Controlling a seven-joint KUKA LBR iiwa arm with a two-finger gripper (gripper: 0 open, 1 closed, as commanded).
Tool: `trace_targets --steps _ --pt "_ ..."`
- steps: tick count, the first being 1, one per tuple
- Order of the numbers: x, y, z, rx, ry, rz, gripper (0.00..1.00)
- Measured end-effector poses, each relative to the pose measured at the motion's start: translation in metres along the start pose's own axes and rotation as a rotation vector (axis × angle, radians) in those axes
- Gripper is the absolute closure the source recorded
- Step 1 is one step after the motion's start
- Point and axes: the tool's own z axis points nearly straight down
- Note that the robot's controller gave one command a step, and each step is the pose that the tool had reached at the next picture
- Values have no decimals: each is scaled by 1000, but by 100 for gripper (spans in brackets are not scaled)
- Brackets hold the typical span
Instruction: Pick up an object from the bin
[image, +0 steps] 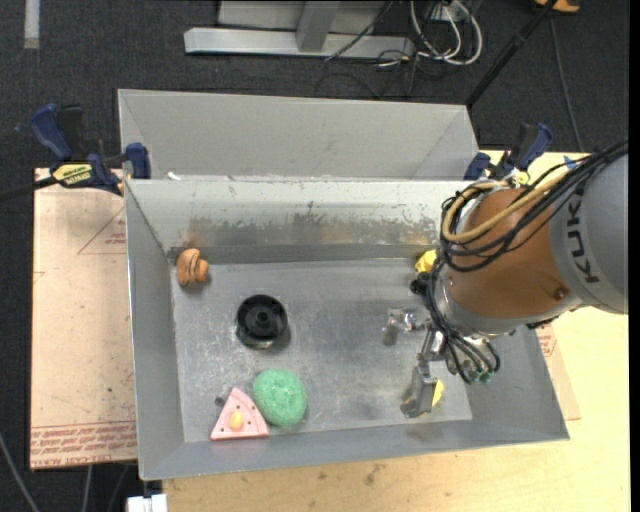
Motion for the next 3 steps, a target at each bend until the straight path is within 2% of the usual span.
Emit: trace_targets --steps 1,2,3 --pt "0 0 0 0 0 0 0" --pt "1 0 12 0 -5 136 0" --pt "3 7 28 0 3 368 0"
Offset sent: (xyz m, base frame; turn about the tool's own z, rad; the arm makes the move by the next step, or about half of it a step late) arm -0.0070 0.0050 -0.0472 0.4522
